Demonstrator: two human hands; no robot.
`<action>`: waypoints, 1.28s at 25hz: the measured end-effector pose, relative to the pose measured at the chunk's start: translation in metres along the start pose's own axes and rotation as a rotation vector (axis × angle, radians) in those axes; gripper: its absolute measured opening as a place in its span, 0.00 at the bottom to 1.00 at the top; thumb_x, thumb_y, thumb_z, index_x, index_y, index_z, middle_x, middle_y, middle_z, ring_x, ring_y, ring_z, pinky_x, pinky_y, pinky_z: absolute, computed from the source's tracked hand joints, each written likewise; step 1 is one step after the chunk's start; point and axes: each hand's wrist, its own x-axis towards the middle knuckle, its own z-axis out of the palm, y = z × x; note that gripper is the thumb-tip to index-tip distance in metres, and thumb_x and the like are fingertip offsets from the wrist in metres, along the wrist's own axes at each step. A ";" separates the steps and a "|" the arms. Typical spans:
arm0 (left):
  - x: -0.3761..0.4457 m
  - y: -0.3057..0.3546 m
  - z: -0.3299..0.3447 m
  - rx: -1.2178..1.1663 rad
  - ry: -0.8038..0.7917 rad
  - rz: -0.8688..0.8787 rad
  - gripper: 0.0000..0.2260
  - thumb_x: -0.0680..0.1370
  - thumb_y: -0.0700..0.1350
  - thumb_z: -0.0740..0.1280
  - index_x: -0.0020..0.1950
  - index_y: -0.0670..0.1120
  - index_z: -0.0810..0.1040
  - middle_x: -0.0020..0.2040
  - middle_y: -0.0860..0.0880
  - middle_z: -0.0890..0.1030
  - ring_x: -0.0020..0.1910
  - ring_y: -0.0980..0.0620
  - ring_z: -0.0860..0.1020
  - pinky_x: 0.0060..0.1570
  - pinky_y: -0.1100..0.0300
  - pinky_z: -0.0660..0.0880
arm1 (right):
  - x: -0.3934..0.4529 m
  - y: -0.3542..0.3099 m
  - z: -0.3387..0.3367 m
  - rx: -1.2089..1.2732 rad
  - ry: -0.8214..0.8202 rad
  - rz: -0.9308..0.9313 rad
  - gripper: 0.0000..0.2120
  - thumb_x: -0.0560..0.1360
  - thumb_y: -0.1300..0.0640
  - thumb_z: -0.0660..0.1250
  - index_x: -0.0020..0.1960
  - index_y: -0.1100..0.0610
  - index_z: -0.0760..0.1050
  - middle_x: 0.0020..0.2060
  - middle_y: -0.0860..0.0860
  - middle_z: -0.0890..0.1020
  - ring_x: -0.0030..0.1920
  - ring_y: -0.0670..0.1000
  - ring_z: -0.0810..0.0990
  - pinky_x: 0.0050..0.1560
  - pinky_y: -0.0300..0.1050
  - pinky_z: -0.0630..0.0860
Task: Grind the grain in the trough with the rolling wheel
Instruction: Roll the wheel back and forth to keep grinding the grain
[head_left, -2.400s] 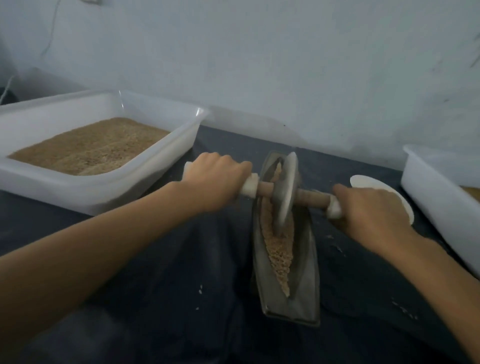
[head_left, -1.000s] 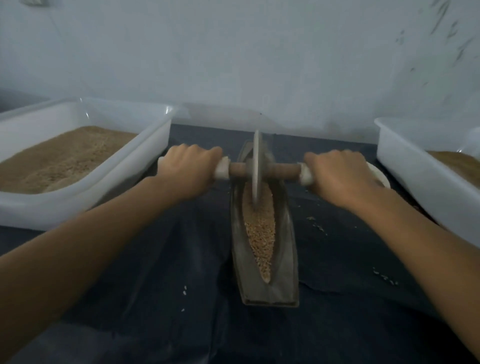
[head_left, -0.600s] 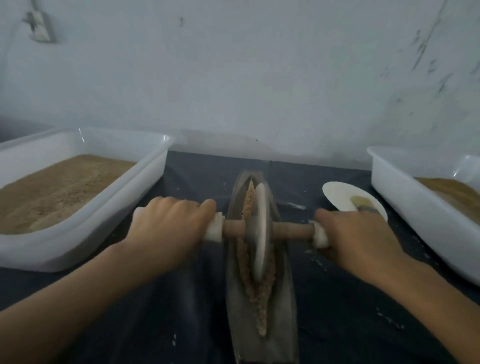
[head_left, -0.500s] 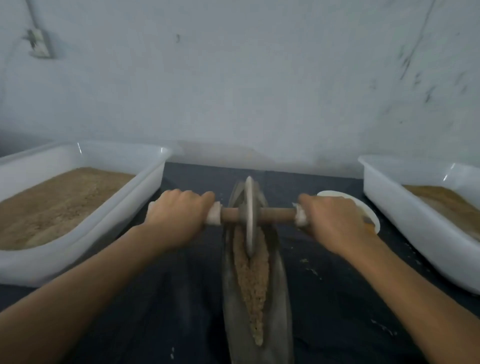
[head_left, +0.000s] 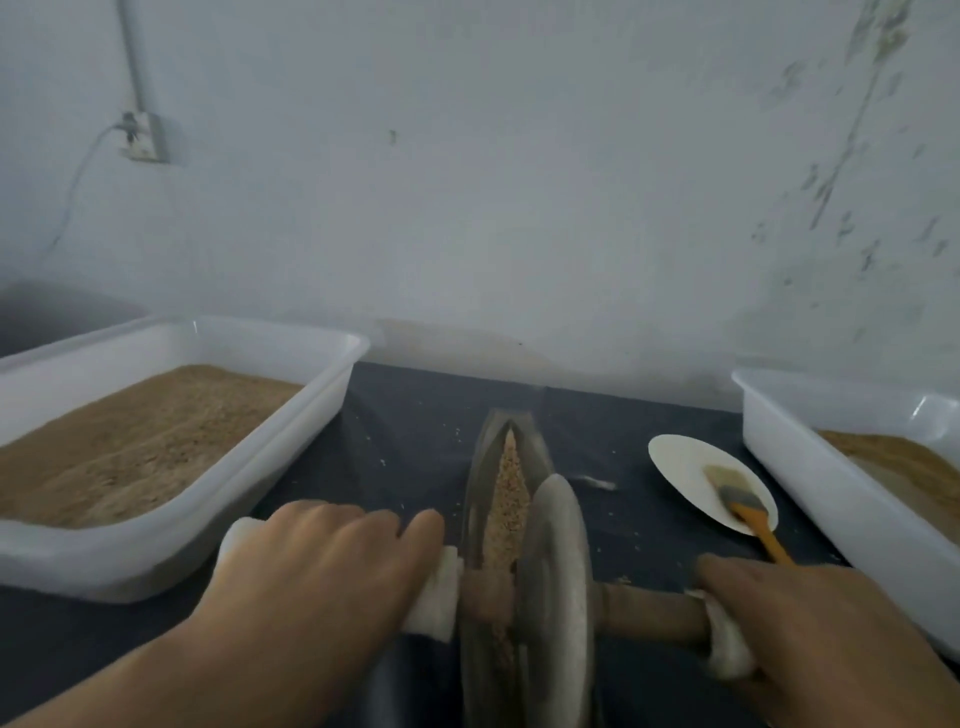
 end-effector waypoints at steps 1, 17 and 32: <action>0.003 0.000 0.004 0.005 -0.099 -0.025 0.20 0.55 0.52 0.71 0.41 0.56 0.65 0.28 0.56 0.70 0.23 0.53 0.72 0.22 0.59 0.55 | 0.005 -0.002 0.001 -0.009 0.014 -0.005 0.08 0.72 0.39 0.57 0.39 0.40 0.59 0.35 0.40 0.69 0.32 0.39 0.65 0.31 0.36 0.57; 0.026 -0.001 0.005 0.006 -0.059 0.059 0.25 0.56 0.54 0.75 0.41 0.55 0.62 0.30 0.56 0.71 0.27 0.55 0.74 0.25 0.64 0.48 | 0.081 0.032 0.084 0.364 0.092 0.012 0.09 0.79 0.47 0.52 0.54 0.40 0.71 0.52 0.41 0.76 0.57 0.45 0.76 0.58 0.43 0.69; 0.061 -0.013 0.044 -0.008 -0.106 -0.097 0.19 0.70 0.52 0.71 0.55 0.53 0.66 0.45 0.53 0.77 0.40 0.52 0.75 0.39 0.58 0.65 | 0.054 0.003 0.034 0.183 0.188 -0.050 0.08 0.70 0.43 0.60 0.38 0.42 0.61 0.35 0.42 0.76 0.38 0.43 0.76 0.40 0.43 0.71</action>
